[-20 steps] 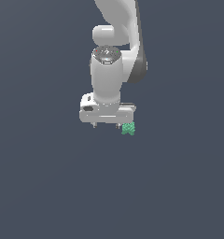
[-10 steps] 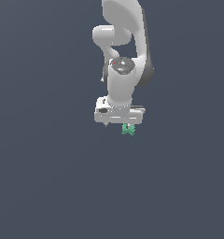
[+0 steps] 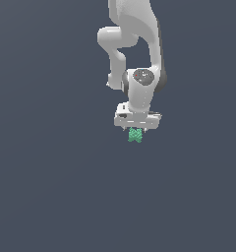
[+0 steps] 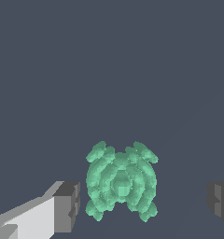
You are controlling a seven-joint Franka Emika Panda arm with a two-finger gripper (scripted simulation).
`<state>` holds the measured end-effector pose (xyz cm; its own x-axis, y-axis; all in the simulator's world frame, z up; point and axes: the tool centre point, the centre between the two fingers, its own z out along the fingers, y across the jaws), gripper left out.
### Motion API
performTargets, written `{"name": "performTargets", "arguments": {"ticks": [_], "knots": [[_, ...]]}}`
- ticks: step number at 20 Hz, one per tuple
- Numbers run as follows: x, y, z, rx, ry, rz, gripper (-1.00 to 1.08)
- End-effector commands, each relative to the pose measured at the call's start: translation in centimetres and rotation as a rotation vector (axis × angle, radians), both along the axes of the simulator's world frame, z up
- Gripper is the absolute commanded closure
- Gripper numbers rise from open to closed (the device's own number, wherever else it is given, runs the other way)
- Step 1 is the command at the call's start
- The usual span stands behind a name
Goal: Pick up the object and move it to a goal position.
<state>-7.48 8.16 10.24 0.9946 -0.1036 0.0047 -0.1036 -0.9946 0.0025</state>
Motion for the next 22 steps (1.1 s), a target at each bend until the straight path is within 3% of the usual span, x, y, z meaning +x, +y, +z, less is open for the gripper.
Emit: {"name": "performTargets", "arguments": {"ticks": [1,11,22], "knots": [[-0.9,0.7,-0.6,0.002,0.002,-0.010,-0.92],[-1.4,1.1,-1.5,0.003,0.005,-0.013,-0.92],[-1.6,1.2,-5.7,0.003,0.004,-0.016,-0.92]]}}
